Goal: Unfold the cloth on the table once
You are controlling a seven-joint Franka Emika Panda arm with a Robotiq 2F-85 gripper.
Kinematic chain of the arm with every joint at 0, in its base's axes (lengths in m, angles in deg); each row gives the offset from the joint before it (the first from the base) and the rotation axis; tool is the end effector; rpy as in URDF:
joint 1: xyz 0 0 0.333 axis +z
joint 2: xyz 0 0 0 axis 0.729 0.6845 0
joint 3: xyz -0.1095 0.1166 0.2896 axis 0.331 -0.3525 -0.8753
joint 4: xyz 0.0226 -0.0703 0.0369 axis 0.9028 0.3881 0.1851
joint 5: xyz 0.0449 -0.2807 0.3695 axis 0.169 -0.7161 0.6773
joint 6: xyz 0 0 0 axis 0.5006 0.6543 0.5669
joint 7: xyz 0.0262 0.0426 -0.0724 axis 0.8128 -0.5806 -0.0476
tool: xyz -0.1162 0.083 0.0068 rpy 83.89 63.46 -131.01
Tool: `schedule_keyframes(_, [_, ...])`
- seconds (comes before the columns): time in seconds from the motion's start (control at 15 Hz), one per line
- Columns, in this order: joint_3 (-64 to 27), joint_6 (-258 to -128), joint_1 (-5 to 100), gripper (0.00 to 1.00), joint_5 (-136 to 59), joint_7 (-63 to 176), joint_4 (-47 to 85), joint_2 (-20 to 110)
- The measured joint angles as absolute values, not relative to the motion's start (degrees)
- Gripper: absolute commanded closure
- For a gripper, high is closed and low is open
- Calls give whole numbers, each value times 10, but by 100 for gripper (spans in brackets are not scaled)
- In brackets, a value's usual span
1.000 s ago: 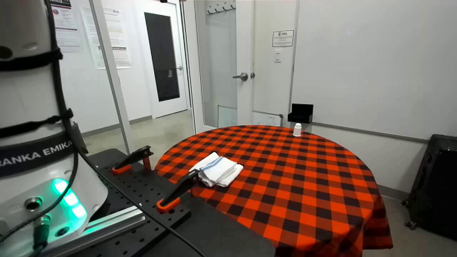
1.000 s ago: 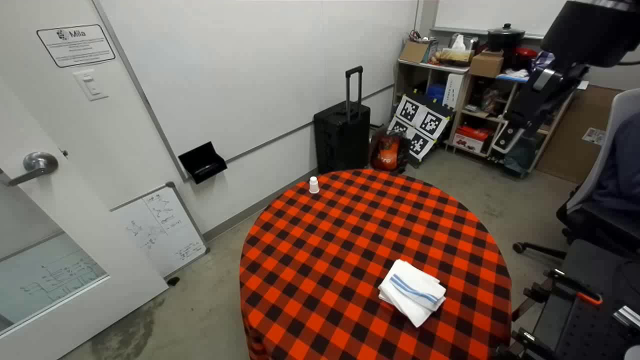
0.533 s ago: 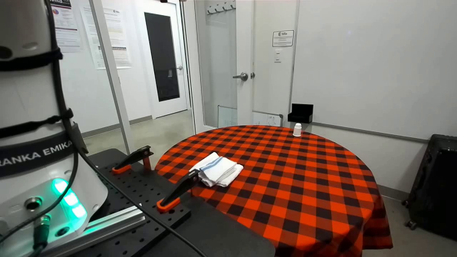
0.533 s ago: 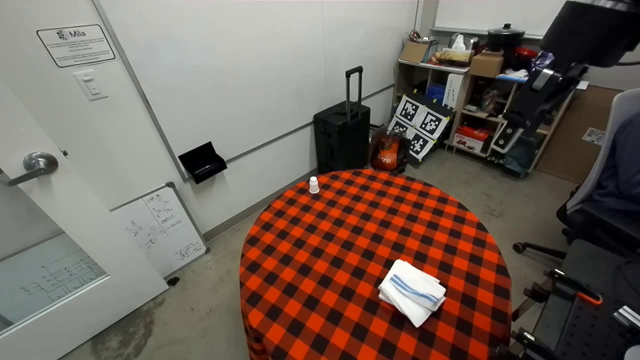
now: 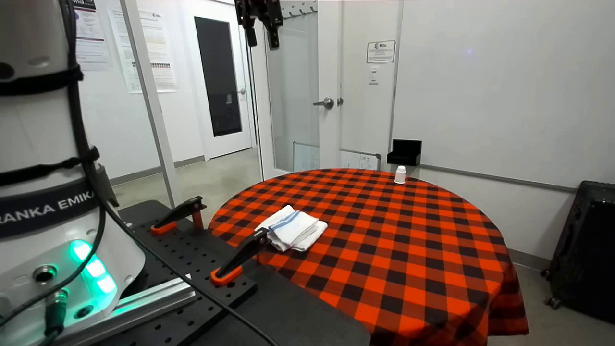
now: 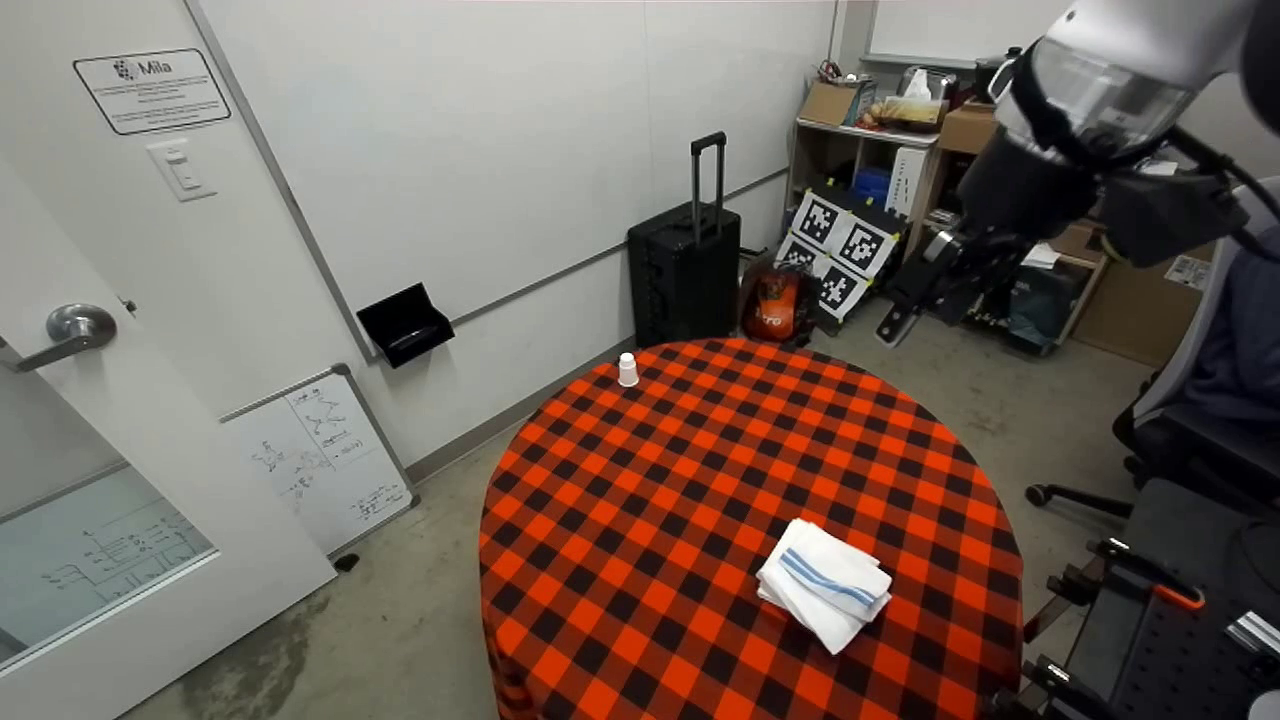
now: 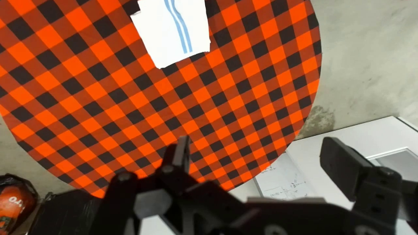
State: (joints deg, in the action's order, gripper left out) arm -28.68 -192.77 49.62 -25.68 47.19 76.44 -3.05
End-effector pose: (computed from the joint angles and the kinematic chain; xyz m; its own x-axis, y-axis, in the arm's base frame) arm 0.4576 0.0760 0.4014 0.9472 -0.2100 0.2422 -0.1740 -0.9714 -0.1615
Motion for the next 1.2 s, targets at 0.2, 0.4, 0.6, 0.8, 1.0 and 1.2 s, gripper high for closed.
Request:
schedule_keyframes(0.2, [-288,-2006,478,0,-262,463,781,39])
schedule_keyframes(0.4, [-289,-2076,443,0,-318,442,790,120])
schedule_keyframes(0.6, [-286,-2139,406,0,-393,413,787,223])
schedule_keyframes(0.8, [-261,-2173,395,0,-458,374,759,328])
schedule_keyframes(1.0, [-234,-2176,408,0,-434,376,708,410])
schedule_keyframes(1.2, [-232,-2173,413,0,-354,402,660,470])
